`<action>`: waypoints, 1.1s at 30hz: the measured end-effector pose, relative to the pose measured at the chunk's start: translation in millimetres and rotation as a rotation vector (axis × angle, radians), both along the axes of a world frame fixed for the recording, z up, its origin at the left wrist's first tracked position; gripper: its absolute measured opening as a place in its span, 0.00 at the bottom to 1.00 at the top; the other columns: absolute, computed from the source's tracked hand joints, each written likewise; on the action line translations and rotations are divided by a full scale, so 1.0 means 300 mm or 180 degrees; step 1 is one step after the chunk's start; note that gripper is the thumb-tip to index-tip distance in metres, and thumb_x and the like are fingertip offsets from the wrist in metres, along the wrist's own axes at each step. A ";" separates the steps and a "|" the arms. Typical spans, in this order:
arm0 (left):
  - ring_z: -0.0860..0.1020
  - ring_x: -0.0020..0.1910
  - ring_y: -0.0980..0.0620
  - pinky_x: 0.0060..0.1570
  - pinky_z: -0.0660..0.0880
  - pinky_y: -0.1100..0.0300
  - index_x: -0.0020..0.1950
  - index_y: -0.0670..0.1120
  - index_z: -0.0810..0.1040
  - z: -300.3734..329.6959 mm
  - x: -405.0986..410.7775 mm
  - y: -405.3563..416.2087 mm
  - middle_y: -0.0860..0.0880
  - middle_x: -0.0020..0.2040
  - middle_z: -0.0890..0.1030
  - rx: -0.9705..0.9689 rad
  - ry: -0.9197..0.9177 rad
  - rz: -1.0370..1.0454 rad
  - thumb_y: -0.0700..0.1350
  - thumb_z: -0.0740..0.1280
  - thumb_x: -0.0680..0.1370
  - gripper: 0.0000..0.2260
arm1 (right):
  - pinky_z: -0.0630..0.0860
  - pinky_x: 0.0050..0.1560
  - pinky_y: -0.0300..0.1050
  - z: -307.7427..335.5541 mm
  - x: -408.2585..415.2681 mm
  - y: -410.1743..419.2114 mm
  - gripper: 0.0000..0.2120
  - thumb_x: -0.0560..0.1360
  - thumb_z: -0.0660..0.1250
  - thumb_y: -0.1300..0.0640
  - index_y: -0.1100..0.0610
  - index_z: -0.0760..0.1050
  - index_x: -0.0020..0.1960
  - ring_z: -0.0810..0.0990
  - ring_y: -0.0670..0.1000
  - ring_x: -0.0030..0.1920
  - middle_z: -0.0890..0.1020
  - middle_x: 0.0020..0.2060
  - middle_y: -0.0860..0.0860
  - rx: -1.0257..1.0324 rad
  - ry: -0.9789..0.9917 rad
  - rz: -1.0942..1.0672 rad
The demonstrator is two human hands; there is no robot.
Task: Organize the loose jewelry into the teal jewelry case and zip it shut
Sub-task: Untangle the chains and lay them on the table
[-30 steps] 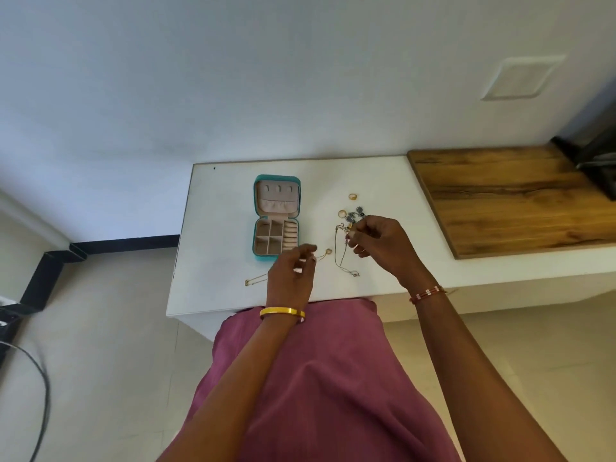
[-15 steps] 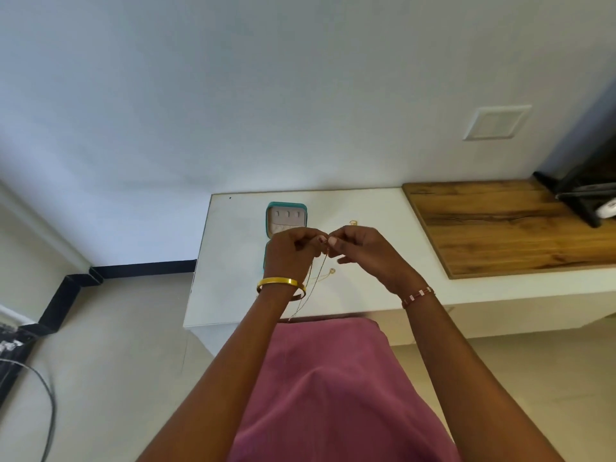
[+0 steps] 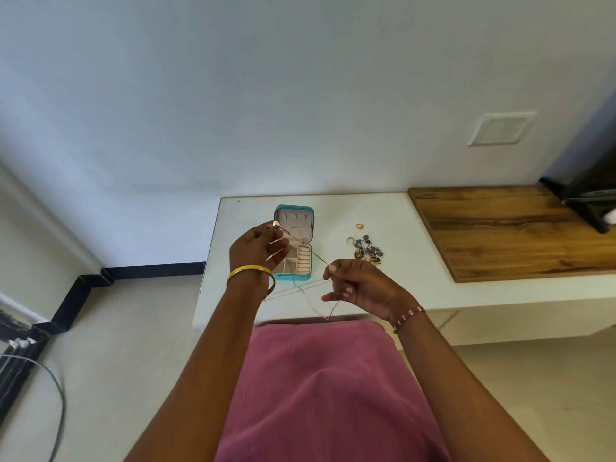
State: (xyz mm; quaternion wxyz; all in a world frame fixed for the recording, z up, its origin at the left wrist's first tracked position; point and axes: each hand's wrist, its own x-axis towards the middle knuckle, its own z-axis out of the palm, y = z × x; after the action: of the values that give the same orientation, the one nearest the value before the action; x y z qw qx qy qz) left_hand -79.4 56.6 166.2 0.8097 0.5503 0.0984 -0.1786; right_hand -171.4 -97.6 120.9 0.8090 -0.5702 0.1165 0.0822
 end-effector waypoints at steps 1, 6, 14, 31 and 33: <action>0.78 0.32 0.52 0.30 0.80 0.63 0.42 0.43 0.76 -0.009 0.016 0.013 0.46 0.36 0.78 -0.0121 0.0155 0.0149 0.38 0.61 0.77 0.06 | 0.82 0.43 0.47 -0.004 -0.001 -0.006 0.09 0.77 0.59 0.62 0.63 0.74 0.41 0.66 0.44 0.23 0.66 0.20 0.48 -0.0015 0.0028 -0.0066; 0.76 0.35 0.51 0.36 0.77 0.59 0.43 0.41 0.75 -0.097 0.100 0.087 0.47 0.35 0.75 -0.0361 0.0760 0.0676 0.38 0.61 0.77 0.05 | 0.81 0.42 0.46 -0.051 -0.006 -0.076 0.13 0.75 0.61 0.59 0.58 0.75 0.32 0.72 0.45 0.23 0.72 0.21 0.49 0.0742 0.0220 -0.0762; 0.73 0.34 0.50 0.56 0.74 0.54 0.39 0.39 0.73 -0.242 0.073 0.086 0.46 0.34 0.72 -0.0556 0.1452 0.0577 0.37 0.57 0.78 0.09 | 0.82 0.43 0.49 -0.084 0.051 -0.081 0.19 0.79 0.55 0.58 0.59 0.74 0.31 0.77 0.50 0.27 0.73 0.21 0.52 0.1747 -0.0054 -0.1583; 0.73 0.59 0.45 0.61 0.70 0.53 0.65 0.41 0.71 -0.158 -0.006 -0.043 0.44 0.63 0.75 0.1880 -0.1048 -0.1121 0.35 0.59 0.77 0.16 | 0.67 0.28 0.37 0.195 0.188 0.036 0.06 0.74 0.63 0.65 0.65 0.77 0.49 0.68 0.49 0.26 0.75 0.28 0.53 -0.2941 0.0063 0.0717; 0.75 0.50 0.50 0.59 0.72 0.54 0.64 0.42 0.72 -0.109 -0.016 -0.060 0.50 0.55 0.76 0.1575 -0.1179 -0.1183 0.31 0.58 0.75 0.18 | 0.69 0.30 0.38 0.207 0.186 0.042 0.06 0.73 0.62 0.68 0.62 0.75 0.49 0.70 0.49 0.27 0.76 0.29 0.53 -0.3119 0.0144 0.0938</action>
State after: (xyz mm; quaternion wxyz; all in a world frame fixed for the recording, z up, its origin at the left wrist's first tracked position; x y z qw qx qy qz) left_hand -84.3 38.5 133.6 0.6098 0.7611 -0.1115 -0.1908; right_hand -115.8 -85.0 182.9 0.4238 -0.8910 0.0772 0.1435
